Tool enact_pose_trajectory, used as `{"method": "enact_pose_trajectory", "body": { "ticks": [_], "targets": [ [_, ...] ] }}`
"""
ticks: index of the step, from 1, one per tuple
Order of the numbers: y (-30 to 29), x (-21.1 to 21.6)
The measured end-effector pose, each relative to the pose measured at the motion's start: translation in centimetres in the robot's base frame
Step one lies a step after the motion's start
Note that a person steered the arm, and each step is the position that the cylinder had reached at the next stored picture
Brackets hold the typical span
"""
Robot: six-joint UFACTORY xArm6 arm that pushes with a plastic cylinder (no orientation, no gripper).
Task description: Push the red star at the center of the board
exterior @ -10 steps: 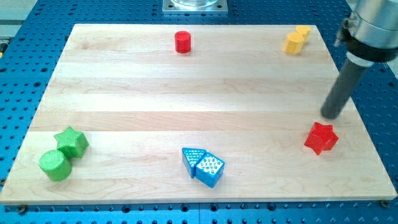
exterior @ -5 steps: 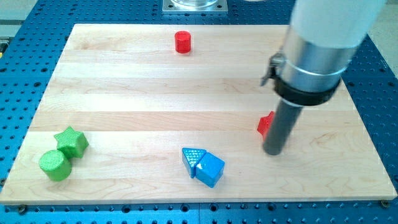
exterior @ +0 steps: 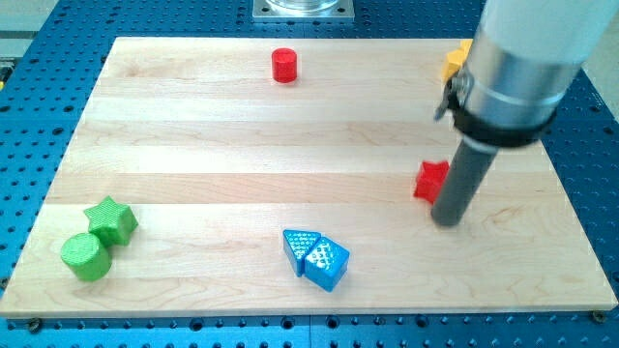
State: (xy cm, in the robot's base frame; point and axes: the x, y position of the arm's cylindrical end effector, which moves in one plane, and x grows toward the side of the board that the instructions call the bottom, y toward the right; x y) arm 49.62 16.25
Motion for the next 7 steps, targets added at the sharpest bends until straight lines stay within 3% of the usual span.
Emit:
{"method": "enact_pose_trajectory", "body": {
  "ticks": [1, 2, 3, 6, 7],
  "targets": [
    [0.1, -7.0],
    [-1.5, -10.4],
    [-4.8, -10.5],
    [-11.0, -1.3],
    [-12.0, -1.7]
  ]
}}
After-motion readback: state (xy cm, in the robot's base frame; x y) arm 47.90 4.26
